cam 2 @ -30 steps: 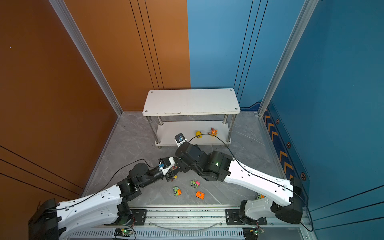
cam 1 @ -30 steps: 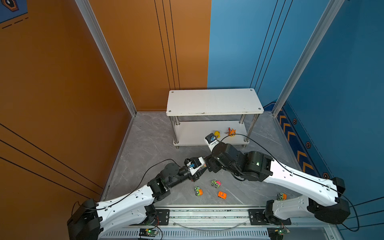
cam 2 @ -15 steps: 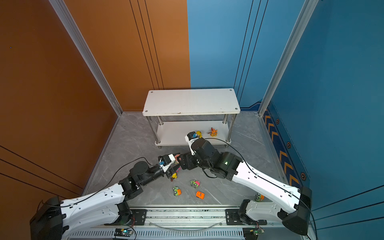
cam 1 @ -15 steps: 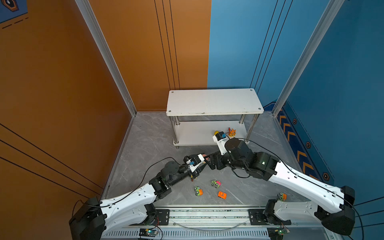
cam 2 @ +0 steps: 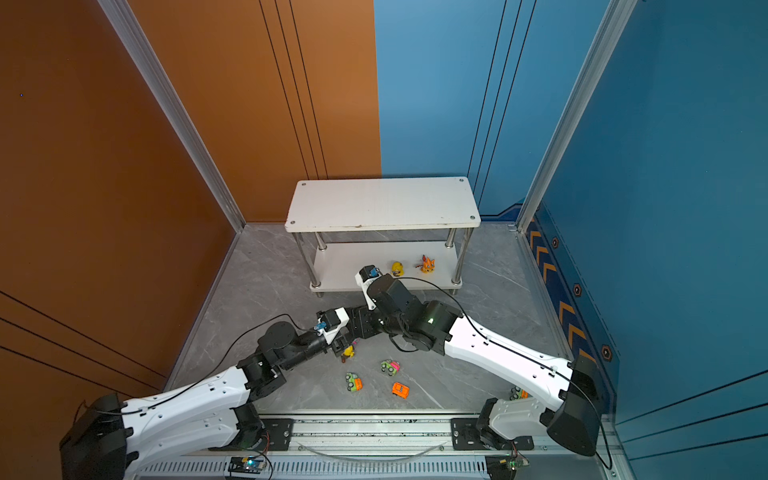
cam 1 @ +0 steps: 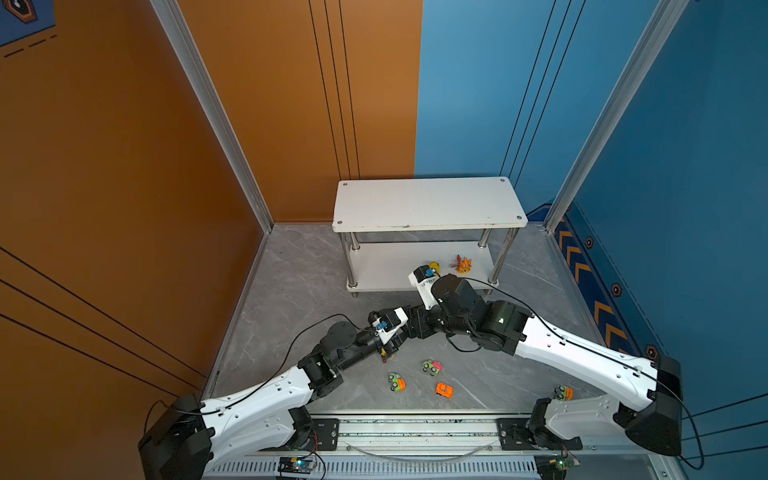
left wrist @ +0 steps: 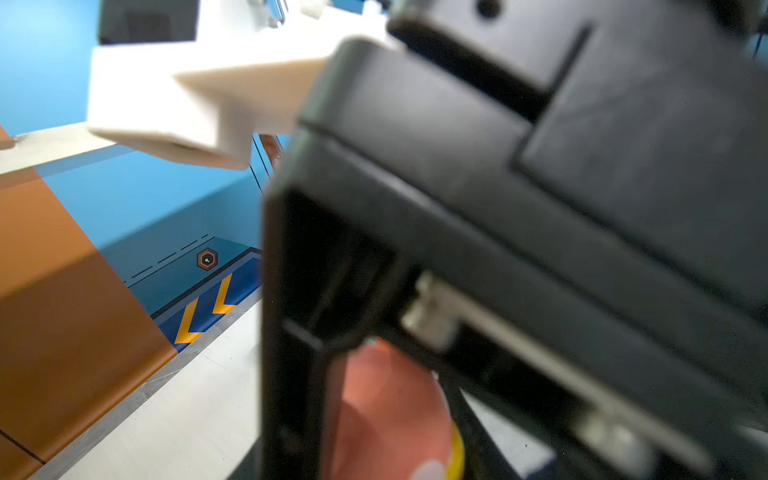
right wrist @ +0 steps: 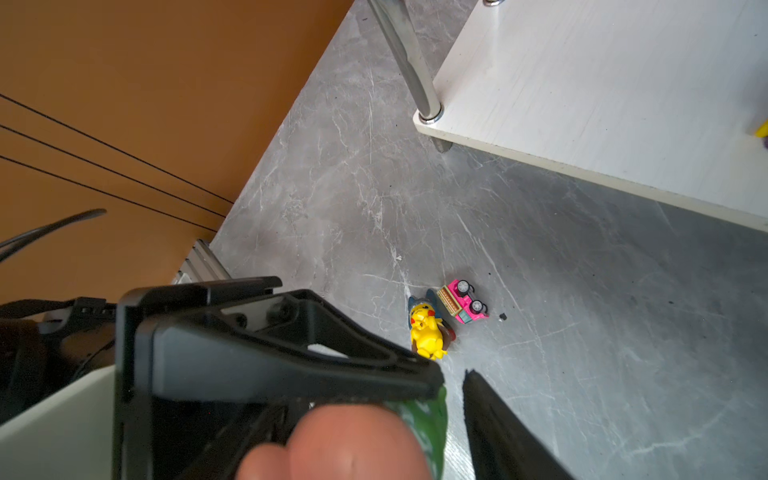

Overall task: Place and organize the plastic toys onto the shelf
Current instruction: 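Carry the pig toy toward the shelf with the right gripper while the left withdraws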

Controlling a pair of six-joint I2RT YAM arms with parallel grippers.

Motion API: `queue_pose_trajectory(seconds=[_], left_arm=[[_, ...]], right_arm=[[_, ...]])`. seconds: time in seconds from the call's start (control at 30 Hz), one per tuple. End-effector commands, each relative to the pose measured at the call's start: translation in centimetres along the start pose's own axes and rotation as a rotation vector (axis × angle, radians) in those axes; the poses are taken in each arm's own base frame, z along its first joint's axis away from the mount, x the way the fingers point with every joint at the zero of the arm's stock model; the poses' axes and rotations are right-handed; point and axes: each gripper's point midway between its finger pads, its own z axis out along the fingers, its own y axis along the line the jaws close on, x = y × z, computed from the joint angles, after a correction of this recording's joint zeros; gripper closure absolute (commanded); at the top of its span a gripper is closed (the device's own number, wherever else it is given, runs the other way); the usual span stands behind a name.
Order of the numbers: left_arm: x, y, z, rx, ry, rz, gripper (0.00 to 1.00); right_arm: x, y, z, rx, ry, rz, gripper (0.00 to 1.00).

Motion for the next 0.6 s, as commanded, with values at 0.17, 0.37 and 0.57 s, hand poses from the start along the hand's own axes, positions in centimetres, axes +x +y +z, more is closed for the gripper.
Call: queue_pose_trajectory(seconds=[0.17, 0.37, 0.57], left_arm=[[-0.8, 0.3, 0.5, -0.002, -0.028, 0.0, 1.0], [-0.4, 1.4, 1.1, -0.061, -0.001, 0.01, 0.96], [0.4, 3.1, 1.6, -0.138, 0.023, -0.028, 0.3]], right_arm=[[-1.3, 0.0, -0.4, 0.052, -0.031, -0.03, 0.65], [-1.4, 0.4, 0.2, 0.043, -0.013, -0.049, 0.89], [-2.7, 0.2, 0.9, 0.099, 0.007, -0.141, 1.0]])
